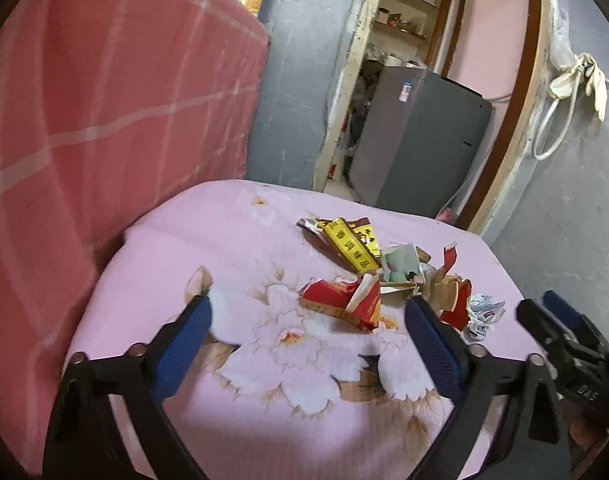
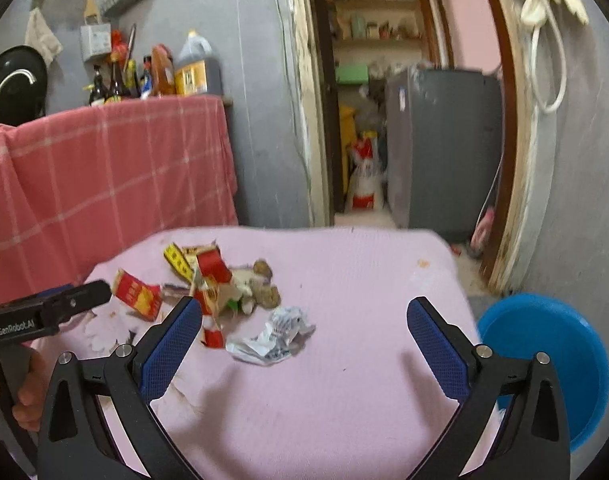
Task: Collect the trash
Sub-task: 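Move both tools back over the trash pile on the table, then grasp the silver foil with the right tool while the left tool grasps a red scrap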
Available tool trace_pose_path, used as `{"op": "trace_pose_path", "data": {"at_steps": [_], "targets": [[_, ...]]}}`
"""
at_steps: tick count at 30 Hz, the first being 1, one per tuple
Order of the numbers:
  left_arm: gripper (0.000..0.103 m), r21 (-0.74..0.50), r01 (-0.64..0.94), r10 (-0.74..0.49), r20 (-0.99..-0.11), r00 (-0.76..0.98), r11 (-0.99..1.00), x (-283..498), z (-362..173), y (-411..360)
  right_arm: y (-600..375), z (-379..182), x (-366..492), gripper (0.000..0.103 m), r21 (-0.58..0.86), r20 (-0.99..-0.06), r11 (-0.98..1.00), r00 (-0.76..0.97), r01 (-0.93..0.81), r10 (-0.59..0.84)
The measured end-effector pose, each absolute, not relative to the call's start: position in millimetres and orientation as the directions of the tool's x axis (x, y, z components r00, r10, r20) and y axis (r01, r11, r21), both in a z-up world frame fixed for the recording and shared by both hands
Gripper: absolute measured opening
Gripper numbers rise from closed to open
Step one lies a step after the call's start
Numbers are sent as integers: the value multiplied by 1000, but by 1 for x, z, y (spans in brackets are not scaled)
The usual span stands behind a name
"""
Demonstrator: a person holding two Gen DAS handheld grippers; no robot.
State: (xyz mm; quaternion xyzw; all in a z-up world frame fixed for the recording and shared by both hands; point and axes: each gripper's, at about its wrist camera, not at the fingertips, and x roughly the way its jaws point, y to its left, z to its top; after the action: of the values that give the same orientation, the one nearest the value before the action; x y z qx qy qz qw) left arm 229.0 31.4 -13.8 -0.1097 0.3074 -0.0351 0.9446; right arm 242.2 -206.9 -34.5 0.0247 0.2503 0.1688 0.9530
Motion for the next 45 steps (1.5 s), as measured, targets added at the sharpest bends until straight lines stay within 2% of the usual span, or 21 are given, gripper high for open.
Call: {"op": "trace_pose_path", "data": {"at_steps": [4, 7, 9, 11, 13, 14, 17, 22, 32, 39, 45], "targets": [[66, -239, 40, -177, -586, 790, 970, 242, -17, 26, -201, -41, 253, 75, 139, -536, 928, 762, -344, 363], [51, -247, 67, -207, -598, 774, 967, 248, -19, 23, -196, -47, 263, 67, 143, -588, 921, 718, -362, 374], [34, -248, 85, -223, -609, 761, 965, 251, -22, 20, -194, -50, 267, 60, 145, -613, 918, 694, -370, 377], [22, -254, 102, -242, -615, 750, 962, 253, -24, 19, -193, -53, 269, 40, 150, -629, 915, 677, -374, 381], [18, -257, 112, -250, -607, 754, 960, 249, -23, 18, -195, -54, 270, 30, 161, -631, 912, 671, -377, 389], [9, -258, 115, -253, -601, 758, 959, 250, -22, 18, -196, -54, 269, 23, 169, -626, 910, 672, -378, 395], [2, -276, 131, -275, -585, 763, 952, 242, -20, 18, -201, -53, 266, 11, 192, -611, 904, 674, -382, 415], [0, -272, 135, -273, -573, 773, 953, 227, -14, 10, -209, -45, 256, 7, 220, -552, 896, 708, -386, 440], [0, -242, 210, -297, -417, 859, 947, 188, 19, -21, -237, -13, 211, 7, 242, -321, 873, 814, -424, 484], [0, -216, 304, -356, -268, 895, 928, 187, 47, -66, -273, 21, 179, 7, 153, -146, 930, 923, -334, 355], [0, -237, 415, -461, -188, 867, 878, 202, 62, -116, -310, 43, 163, 7, 85, -52, 977, 978, -197, 202]]}}
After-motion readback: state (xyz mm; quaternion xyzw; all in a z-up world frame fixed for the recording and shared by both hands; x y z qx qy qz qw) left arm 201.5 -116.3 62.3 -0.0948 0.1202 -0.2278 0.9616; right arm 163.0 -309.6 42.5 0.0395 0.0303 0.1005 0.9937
